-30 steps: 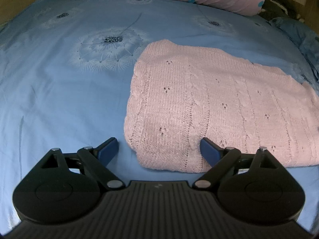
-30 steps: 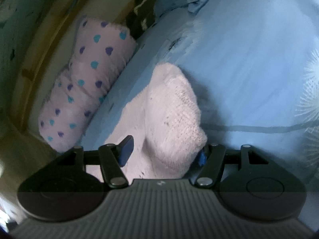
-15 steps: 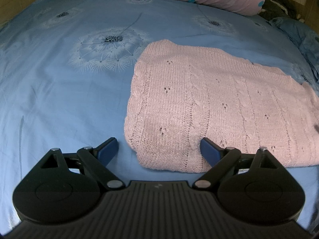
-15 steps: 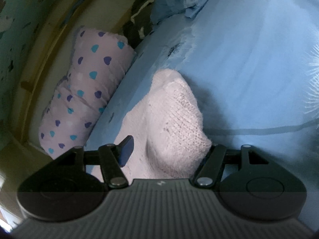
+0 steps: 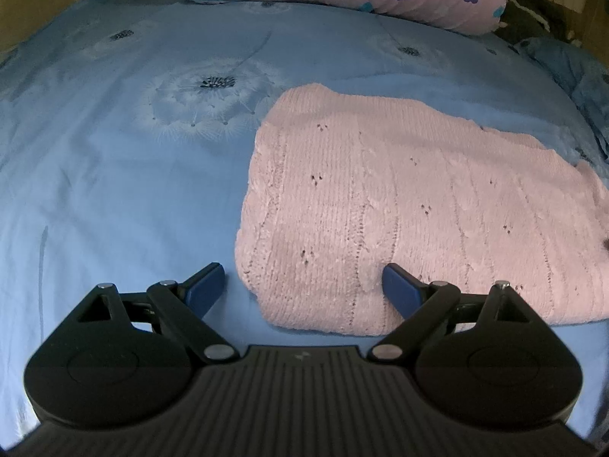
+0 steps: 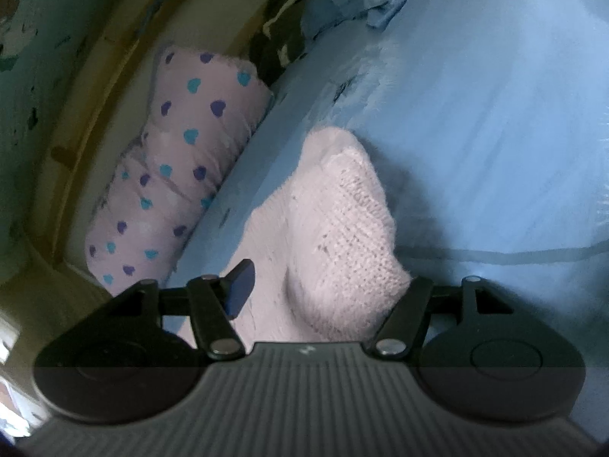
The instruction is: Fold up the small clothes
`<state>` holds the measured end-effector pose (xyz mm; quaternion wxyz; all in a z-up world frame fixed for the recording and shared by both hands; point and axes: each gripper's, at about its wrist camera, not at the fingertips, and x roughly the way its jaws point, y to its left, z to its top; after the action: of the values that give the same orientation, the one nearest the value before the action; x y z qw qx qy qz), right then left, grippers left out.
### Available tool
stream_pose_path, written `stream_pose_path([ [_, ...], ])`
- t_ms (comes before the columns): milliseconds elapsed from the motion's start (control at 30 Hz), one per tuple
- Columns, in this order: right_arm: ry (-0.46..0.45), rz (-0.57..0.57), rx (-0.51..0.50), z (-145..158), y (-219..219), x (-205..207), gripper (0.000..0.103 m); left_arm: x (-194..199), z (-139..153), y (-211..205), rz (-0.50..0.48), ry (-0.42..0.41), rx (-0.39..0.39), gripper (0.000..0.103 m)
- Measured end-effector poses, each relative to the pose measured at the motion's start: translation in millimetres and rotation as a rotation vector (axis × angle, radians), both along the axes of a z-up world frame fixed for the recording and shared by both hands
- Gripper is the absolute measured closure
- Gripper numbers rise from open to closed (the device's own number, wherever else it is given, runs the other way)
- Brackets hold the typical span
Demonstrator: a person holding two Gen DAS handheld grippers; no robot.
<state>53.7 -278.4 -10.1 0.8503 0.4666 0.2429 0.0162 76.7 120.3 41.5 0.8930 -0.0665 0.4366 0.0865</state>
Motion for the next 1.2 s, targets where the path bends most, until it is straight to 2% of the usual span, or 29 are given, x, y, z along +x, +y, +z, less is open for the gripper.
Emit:
stream_pose_path([
  [67, 0.028, -0.032, -0.036, 1.3, 3.0, 0.0, 0.073, -0.6, 2.7, 0.3, -0.002, -0.008, -0.001, 0.01],
  [167, 0.049, -0.04, -0.036, 0.2, 1.7, 0.9, 0.075, -1.0, 5.5, 2.0, 0.007, -0.016, -0.006, 0.01],
  [367, 0.022, 0.0, -0.115, 15.7, 5.6, 1.7, 0.076, -1.4, 7.3, 7.8, 0.032, -0.011, -0.021, 0.01],
  [533, 0.011, 0.029, -0.141, 28.8, 6.6, 4.9, 0.076, -2.8, 9.8, 8.0, 0.037, -0.016, -0.017, 0.01],
  [667, -0.012, 0.05, -0.219, 42.5, 15.6, 8.5, 0.077, -4.1, 13.2, 9.1, 0.047, -0.025, 0.005, 0.01],
  [867, -0.06, 0.092, -0.335, 65.2, 35.9, 12.6, 0.077, -3.9, 14.5, 17.3, 0.066, -0.02, -0.011, 0.01],
  [1200, -0.097, 0.13, -0.44, 82.8, 54.7, 16.4, 0.077, -4.5, 16.5, 25.6, 0.083, -0.019, -0.024, 0.01],
])
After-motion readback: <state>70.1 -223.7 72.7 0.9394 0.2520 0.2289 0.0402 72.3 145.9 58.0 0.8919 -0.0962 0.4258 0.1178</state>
